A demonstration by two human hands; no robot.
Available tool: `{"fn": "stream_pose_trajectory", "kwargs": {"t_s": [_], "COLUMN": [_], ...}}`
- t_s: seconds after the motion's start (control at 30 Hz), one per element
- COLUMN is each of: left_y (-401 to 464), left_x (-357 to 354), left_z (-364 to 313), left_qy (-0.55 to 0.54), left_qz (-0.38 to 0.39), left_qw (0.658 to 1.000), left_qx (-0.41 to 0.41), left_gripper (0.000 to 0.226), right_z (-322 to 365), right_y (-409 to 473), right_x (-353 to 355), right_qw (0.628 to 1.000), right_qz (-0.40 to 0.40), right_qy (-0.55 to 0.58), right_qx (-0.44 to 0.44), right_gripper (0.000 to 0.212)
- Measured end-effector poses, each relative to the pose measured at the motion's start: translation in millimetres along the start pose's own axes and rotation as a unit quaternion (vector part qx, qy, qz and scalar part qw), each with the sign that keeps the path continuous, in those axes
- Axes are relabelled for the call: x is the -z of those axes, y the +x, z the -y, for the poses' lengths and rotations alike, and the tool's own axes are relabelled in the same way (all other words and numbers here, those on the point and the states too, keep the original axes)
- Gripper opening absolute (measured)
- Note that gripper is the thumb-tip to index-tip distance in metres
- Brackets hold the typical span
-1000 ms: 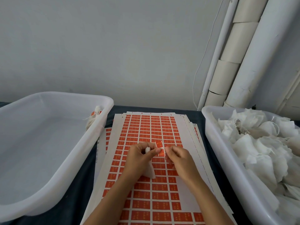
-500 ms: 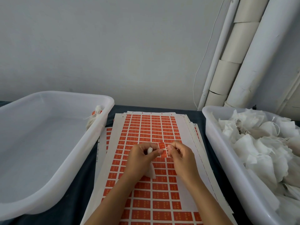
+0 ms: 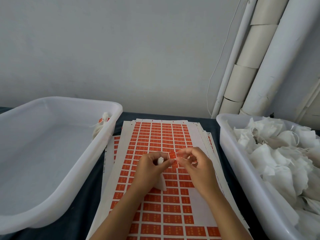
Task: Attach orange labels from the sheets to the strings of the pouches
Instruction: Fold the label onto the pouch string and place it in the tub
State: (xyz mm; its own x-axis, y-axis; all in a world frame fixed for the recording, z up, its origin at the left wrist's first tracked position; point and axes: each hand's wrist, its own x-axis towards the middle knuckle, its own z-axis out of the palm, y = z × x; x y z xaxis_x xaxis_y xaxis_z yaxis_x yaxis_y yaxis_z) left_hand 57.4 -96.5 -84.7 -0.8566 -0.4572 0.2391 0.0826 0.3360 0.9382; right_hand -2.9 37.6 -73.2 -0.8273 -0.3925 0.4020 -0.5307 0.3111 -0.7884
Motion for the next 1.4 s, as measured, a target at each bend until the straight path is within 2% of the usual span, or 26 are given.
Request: {"fn": "stream_pose_trajectory", "kwargs": {"t_s": [0.23,0.43,0.57,0.63,0.73,0.83,0.97,1.07,1.2,1.3,1.4], "left_y": [0,-5,-5,-5,-4,-3,-4,-3,-1,0,0], "left_x": [2,2,3,6,10,10,7,7,6,6,5], "left_z": [-2,-8,-8,-8,-13,-12,-13,-15,-9,-6,-7], "left_qy": [0.014,0.006,0.0,-0.022,-0.094,-0.162,-0.182,-0.169,-0.189,-0.19,-0.176], "left_qz": [0.032,0.037,0.048,0.077,0.128,0.102,0.087,0.072,0.05,0.037,0.035], "left_qw": [0.999,0.999,0.998,0.994,0.981,0.968,0.972,0.978,0.975,0.974,0.978], "left_qx": [-0.019,0.019,0.049,0.073,0.115,0.162,0.117,0.101,0.106,0.114,0.107], "left_gripper": [0.019,0.046,0.011,0.019,0.024,0.02,0.019,0.016,0.014,0.014,0.016], "right_z": [-4,-5,-2,-1,1,2,-1,-1,3,2,0], "right_y": [0,0,-1,-1,-3,-4,-3,-3,-3,-3,-2], "right_x": [-1,7,11,13,13,12,9,7,4,4,4], "right_qw": [0.996,0.981,0.97,0.966,0.967,0.968,0.972,0.983,0.996,0.994,0.987], "right_qz": [-0.009,-0.049,-0.071,-0.077,-0.075,-0.077,-0.068,-0.041,-0.026,-0.026,-0.014], "right_qy": [-0.073,-0.117,-0.116,-0.121,-0.112,-0.109,-0.105,-0.078,0.007,-0.001,-0.044], "right_qx": [0.047,0.147,0.204,0.217,0.216,0.212,0.199,0.163,0.083,0.11,0.155], "right_gripper": [0.018,0.01,0.004,0.008,0.016,0.022,0.003,0.01,0.03,0.032,0.017]}}
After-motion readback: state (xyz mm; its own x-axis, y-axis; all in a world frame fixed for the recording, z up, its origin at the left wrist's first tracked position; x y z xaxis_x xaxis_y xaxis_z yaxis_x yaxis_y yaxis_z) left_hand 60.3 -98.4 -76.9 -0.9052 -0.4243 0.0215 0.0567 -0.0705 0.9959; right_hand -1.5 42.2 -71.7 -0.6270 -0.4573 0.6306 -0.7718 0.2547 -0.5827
